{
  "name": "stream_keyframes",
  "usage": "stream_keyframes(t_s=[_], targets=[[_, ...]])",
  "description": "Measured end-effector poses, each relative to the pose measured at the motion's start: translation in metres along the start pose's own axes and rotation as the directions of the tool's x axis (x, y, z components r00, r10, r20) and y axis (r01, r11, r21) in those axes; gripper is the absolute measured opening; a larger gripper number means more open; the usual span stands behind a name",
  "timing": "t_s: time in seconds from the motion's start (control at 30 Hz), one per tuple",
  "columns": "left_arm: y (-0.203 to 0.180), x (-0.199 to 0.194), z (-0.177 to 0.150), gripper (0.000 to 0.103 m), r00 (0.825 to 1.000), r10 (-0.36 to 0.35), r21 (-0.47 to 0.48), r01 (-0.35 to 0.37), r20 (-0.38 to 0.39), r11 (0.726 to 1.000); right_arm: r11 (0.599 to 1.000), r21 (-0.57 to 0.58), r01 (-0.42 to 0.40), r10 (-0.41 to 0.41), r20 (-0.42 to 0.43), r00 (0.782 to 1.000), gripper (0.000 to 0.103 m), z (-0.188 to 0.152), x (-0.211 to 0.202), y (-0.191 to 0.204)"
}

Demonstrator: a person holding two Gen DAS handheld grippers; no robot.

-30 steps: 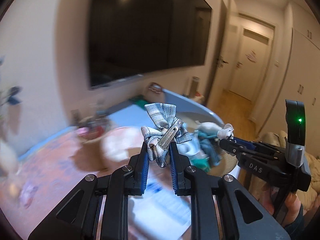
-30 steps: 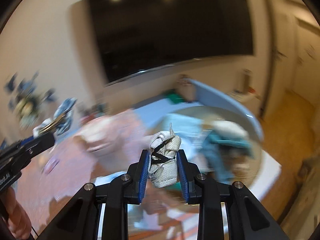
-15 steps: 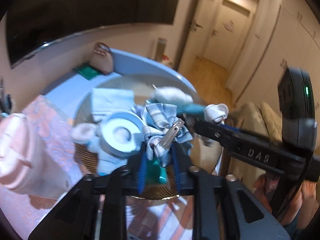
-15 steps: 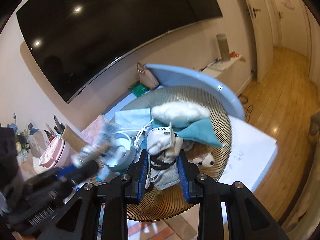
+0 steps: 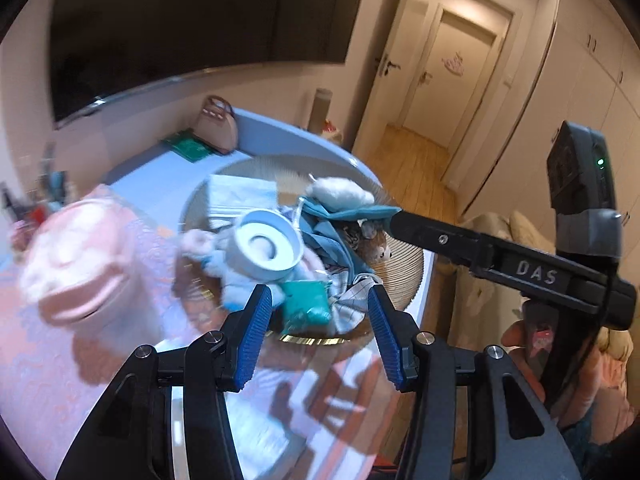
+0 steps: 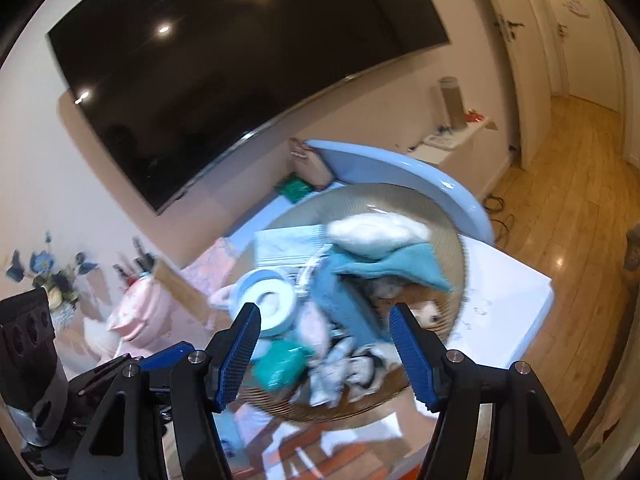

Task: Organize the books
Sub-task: 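Open both tools to drop the bow and plush into the bowl, then move both tools back over the remaining items on the bed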

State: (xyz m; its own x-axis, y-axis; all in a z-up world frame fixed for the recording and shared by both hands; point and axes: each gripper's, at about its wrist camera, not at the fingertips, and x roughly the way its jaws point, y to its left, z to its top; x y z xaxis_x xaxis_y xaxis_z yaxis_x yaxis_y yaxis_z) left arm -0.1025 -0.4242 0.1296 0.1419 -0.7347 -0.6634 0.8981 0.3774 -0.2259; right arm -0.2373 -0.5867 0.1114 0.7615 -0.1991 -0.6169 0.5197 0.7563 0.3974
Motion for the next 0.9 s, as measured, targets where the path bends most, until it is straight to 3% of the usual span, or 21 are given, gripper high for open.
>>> stream_keyframes(t_s=[0.1, 0.13, 0.2, 0.3, 0.4, 0.47, 0.5, 0.53, 0.7, 0.73, 0.83, 0.87, 0.9], targets=[[0.013, -0.032, -0.010, 0.052, 1.000, 0.014, -0.019, -0.014, 0.026, 1.000, 0.998, -0.062, -0.023, 0.023, 0.003, 1.000, 0.065, -0.004, -0.007, 0.029], [0.018, -0.045, -0.015, 0.067, 0.999, 0.034, -0.027, -0.033, 0.040, 0.999, 0.996, -0.084, -0.028, 0.029, 0.004, 1.000, 0.065, -0.007, -0.010, 0.040], [0.029, -0.069, -0.024, 0.084, 0.993, 0.074, -0.053, -0.070, 0.087, 0.996, 0.990, -0.132, -0.049, 0.050, 0.003, 0.999, 0.065, -0.012, -0.014, 0.065], [0.049, -0.113, -0.042, 0.084, 0.979, 0.144, -0.108, -0.128, 0.147, 0.986, 0.978, -0.193, -0.084, 0.083, -0.013, 0.996, 0.065, -0.023, -0.016, 0.101], [0.074, -0.162, -0.064, 0.084, 0.942, 0.279, -0.182, -0.246, 0.186, 0.952, 0.958, -0.257, -0.125, 0.119, -0.040, 0.992, 0.065, -0.038, -0.015, 0.139], [0.089, -0.187, -0.077, 0.084, 0.891, 0.422, -0.220, -0.383, 0.169, 0.897, 0.939, -0.302, -0.163, 0.151, -0.063, 0.987, 0.065, -0.049, -0.014, 0.168], [0.096, -0.199, -0.083, 0.084, 0.857, 0.492, -0.235, -0.452, 0.154, 0.861, 0.929, -0.321, -0.182, 0.166, -0.076, 0.983, 0.065, -0.056, -0.012, 0.182], [0.105, -0.213, -0.093, 0.084, 0.808, 0.572, -0.254, -0.529, 0.141, 0.810, 0.921, -0.335, -0.198, 0.179, -0.087, 0.980, 0.065, -0.060, -0.011, 0.193], [0.147, -0.254, -0.135, 0.084, 0.702, 0.707, -0.377, -0.634, 0.086, 0.675, 0.859, -0.425, -0.288, 0.232, -0.179, 0.956, 0.065, -0.101, 0.008, 0.263], [0.158, -0.258, -0.147, 0.084, 0.662, 0.747, -0.398, -0.670, 0.063, 0.627, 0.845, -0.439, -0.304, 0.237, -0.201, 0.951, 0.065, -0.111, 0.016, 0.277], [0.181, -0.252, -0.174, 0.084, 0.576, 0.817, -0.399, -0.751, -0.005, 0.527, 0.815, -0.467, -0.343, 0.239, -0.268, 0.933, 0.065, -0.141, 0.041, 0.308], [0.191, -0.245, -0.184, 0.084, 0.555, 0.830, -0.382, -0.778, -0.045, 0.499, 0.807, -0.465, -0.364, 0.244, -0.298, 0.923, 0.065, -0.151, 0.052, 0.316], [0.200, -0.243, -0.194, 0.084, 0.553, 0.830, -0.379, -0.785, -0.072, 0.490, 0.804, -0.454, -0.385, 0.250, -0.329, 0.911, 0.065, -0.160, 0.065, 0.324]])
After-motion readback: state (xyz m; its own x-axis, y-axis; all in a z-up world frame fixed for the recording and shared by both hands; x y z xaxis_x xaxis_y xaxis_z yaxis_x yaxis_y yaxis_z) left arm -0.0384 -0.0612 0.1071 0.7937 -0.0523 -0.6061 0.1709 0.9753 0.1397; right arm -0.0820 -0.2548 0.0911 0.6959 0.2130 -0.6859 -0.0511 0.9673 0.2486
